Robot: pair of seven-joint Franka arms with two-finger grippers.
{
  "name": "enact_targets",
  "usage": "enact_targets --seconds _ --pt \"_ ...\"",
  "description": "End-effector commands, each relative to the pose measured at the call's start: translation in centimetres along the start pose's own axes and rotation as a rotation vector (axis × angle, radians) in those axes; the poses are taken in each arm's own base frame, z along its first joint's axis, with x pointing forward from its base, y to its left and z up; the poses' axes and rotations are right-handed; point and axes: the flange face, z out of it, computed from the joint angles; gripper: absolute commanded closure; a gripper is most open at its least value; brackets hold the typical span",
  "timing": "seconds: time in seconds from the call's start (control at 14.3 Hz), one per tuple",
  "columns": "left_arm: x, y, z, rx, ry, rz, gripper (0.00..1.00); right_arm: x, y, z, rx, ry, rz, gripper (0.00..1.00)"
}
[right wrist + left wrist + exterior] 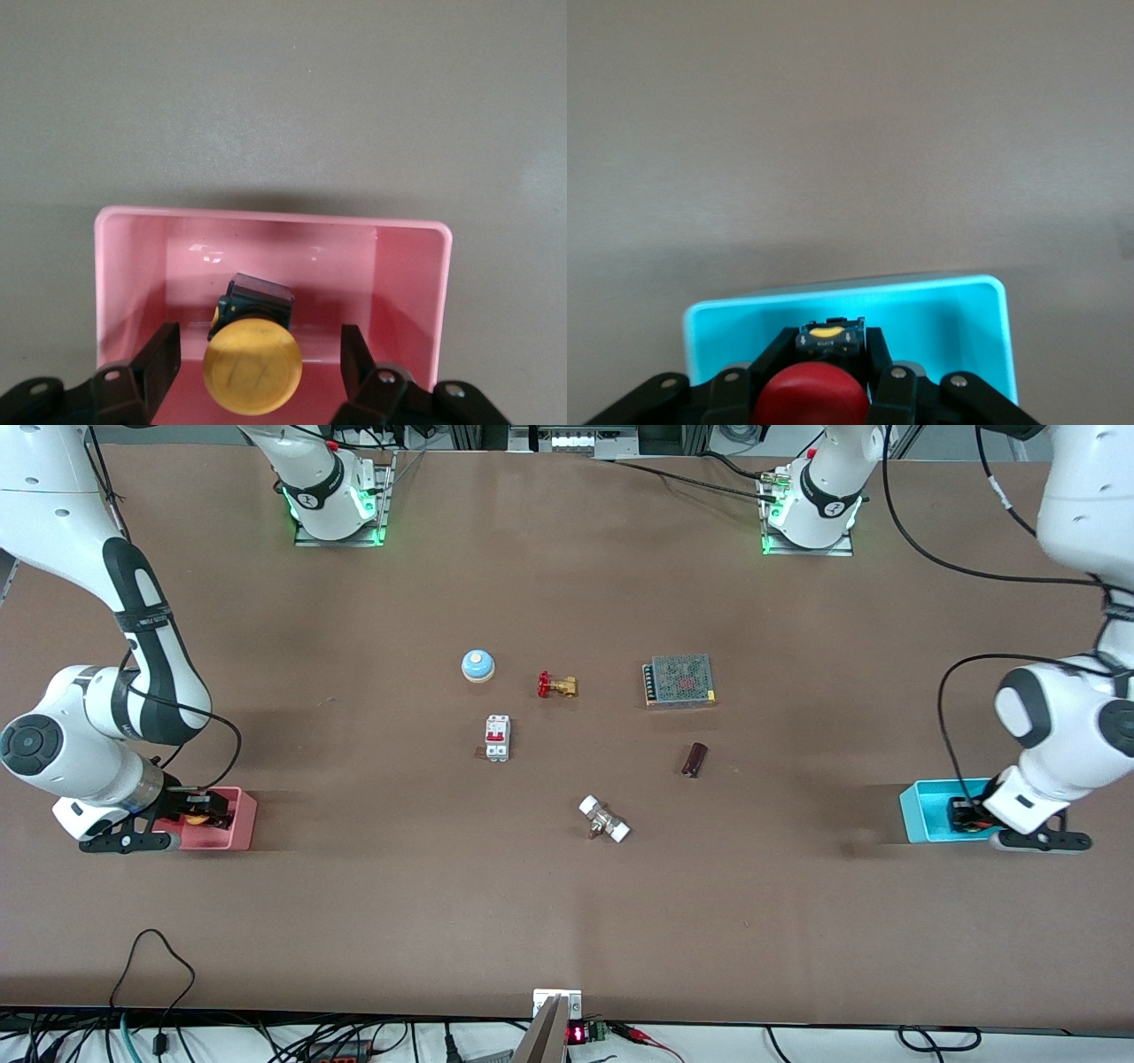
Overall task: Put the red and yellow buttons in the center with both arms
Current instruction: 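Close the right gripper on the yellow button while the left gripper grips the red button, then lift the yellow button with the right gripper while the left gripper carries the red button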
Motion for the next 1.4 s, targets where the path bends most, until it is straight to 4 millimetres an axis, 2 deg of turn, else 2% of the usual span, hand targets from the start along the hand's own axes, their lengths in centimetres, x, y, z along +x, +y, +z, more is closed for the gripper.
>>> enact_targets --seconds 0.0,0.21,0.35,0.49,0.77,0.84,0.91,0.98,1.12,1.19,1.26,1.33 --pt "0.9 0.5 -6.0 -0.006 -0.049 0.045 0.65 0.0 -0.2 0.0 0.024 0.01 -0.013 0.39" --pt "1.2 5.5 -7.9 -0.025 -0.114 0.046 0.65 0.0 -0.3 0.1 0.026 0.007 -0.016 0.58" --pt "1.0 10.5 -8.4 -0.032 -0.177 0.015 0.65 0.0 -0.3 0.1 0.026 0.007 -0.016 0.67" --pt "0.4 15.5 -7.5 -0.027 -0.219 -0.007 0.65 -0.1 -0.3 0.1 0.026 0.006 -0.016 0.71" --pt "-3.1 25.6 -3.9 -0.016 -0.211 -0.078 0.66 0.0 -0.1 -1.2 0.021 0.005 -0.058 0.72" --pt "-4.3 28.5 -3.2 -0.016 -0.195 -0.078 0.66 -0.1 0.0 -2.8 0.018 -0.005 -0.089 0.72" --pt "-5.0 30.0 -2.6 -0.02 -0.177 -0.098 0.66 -0.2 0.1 -4.7 0.015 -0.021 -0.104 0.72" --pt "-5.7 30.9 -1.8 -0.022 -0.169 -0.117 0.66 -0.4 -0.5 -7.3 0.027 -0.04 -0.108 0.72" --pt "-7.1 33.9 -0.5 -0.033 -0.139 -0.131 0.65 -1.0 -1.8 -11.5 0.105 -0.071 -0.063 0.72" --pt "-7.2 34.2 -0.1 -0.036 -0.137 -0.137 0.65 -1.2 -2.6 -13.3 0.128 -0.067 -0.057 0.72" --pt "-7.5 34.5 0.7 -0.034 -0.147 -0.132 0.65 -1.5 -4.6 -14.7 0.146 -0.08 -0.065 0.72" --pt "-7.6 34.5 1.2 -0.034 -0.149 -0.131 0.65 -2.0 -6.9 -15.2 0.151 -0.103 -0.051 0.72"
